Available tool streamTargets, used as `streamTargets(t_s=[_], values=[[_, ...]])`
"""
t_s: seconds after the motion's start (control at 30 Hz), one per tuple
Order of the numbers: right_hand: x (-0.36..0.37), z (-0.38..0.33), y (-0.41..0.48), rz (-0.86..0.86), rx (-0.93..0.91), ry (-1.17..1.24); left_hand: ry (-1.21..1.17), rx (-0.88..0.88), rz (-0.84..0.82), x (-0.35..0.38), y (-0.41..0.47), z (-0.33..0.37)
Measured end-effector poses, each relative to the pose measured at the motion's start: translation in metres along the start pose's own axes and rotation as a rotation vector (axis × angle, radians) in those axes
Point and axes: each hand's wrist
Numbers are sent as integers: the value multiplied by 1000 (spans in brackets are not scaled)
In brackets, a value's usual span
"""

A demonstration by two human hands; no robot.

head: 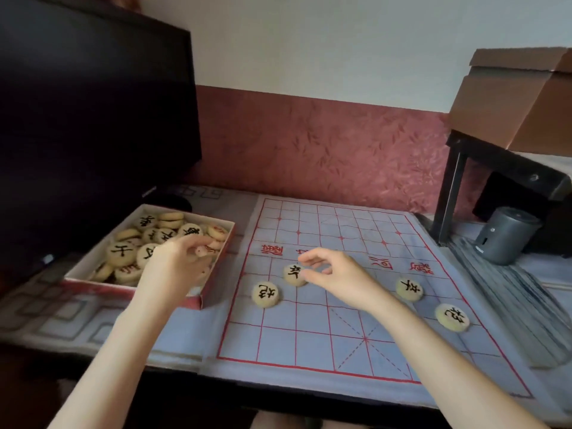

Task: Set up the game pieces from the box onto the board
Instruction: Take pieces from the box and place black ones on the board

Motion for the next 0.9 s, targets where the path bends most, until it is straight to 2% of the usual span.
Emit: streamTargets(t_s=[0.1, 0.2, 0.37, 0.5, 0.7, 0.9], values=[[27, -18, 8, -47, -34, 26, 30, -4, 86, -15, 4, -24], [51, -35, 16, -67, -77, 26, 155, -6, 135, -23, 9, -44], [84, -56, 30, -84, -117, 58, 194, -48, 17, -28, 20, -63], [107, -72, 46, -31, -123, 68, 251, -41, -27, -30, 27, -62], [141, -92, 69, 43, -196, 14, 37, 59, 142, -41, 11, -53], [165, -100, 90, 68, -223, -107, -50, 11, 116, -37, 10, -59]])
Point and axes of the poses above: each hand's wrist, its own y-axis towards the middle knuckle, its own x-axis out of the palm, z = x × y, and after that the axes turned 15 degrees about z, right-handed
